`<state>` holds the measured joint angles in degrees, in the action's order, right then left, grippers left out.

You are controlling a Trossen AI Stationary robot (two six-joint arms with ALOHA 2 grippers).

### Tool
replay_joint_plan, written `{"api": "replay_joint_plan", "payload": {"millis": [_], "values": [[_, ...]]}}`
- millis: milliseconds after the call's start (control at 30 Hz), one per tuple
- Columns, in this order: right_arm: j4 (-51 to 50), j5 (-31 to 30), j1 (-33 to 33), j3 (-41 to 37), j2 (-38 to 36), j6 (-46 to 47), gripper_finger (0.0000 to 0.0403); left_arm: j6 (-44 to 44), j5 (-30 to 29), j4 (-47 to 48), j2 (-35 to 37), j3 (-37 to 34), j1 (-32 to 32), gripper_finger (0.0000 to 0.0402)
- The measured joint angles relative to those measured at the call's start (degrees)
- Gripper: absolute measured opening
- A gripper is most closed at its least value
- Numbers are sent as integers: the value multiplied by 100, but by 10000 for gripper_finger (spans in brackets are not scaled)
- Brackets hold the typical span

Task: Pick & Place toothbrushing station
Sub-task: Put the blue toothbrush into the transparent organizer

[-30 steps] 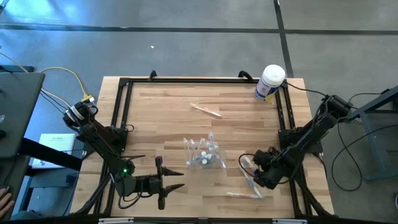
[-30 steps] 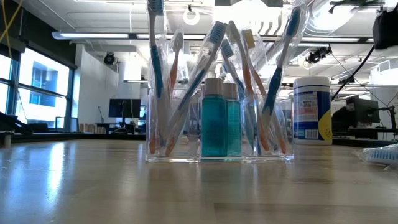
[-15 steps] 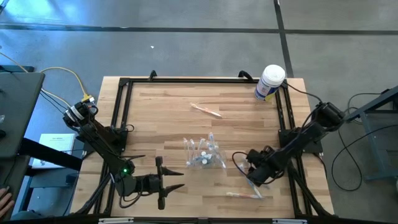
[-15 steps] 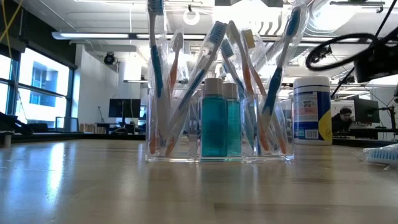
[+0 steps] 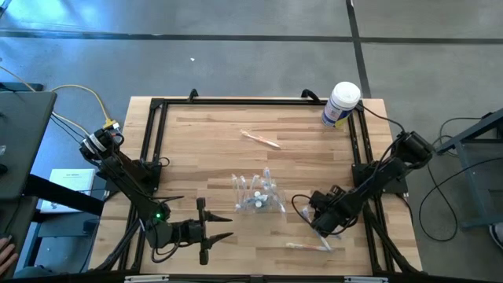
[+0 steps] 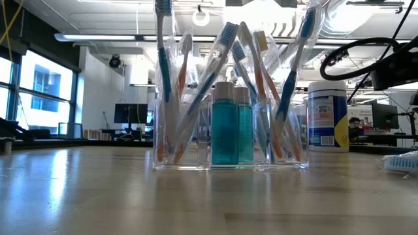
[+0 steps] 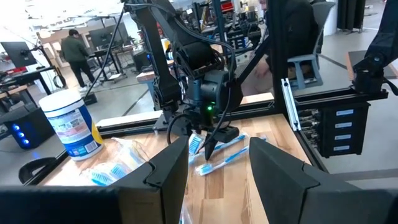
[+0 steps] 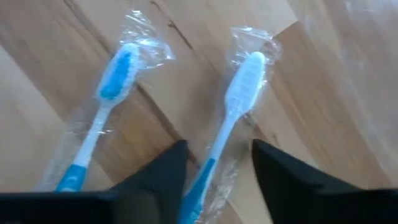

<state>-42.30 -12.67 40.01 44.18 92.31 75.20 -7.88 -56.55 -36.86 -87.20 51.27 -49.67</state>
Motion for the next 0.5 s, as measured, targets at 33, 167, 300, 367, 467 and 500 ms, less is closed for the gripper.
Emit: {"api": "replay_joint_plan", "payload": {"millis": [33, 167, 300, 367, 467, 500], "values": [[10, 21, -4, 0, 4, -2, 143, -2, 0, 0, 0, 0, 0, 164], [29, 27, -4, 1, -1, -195, 43, -2, -2, 41, 0, 0, 0, 164], [7, 47, -7, -11, -88, -286, 13, 35, -4, 148, 0, 0, 0, 163], [-21, 74, -7, -22, -165, -304, 12, 130, -6, 178, 0, 0, 0, 163], [-408, 117, -4, 92, -271, -307, 12, 178, -15, 200, 0, 0, 0, 163], [-561, 45, 5, 207, -309, -310, 12, 186, -15, 202, 0, 0, 0, 163]]}}
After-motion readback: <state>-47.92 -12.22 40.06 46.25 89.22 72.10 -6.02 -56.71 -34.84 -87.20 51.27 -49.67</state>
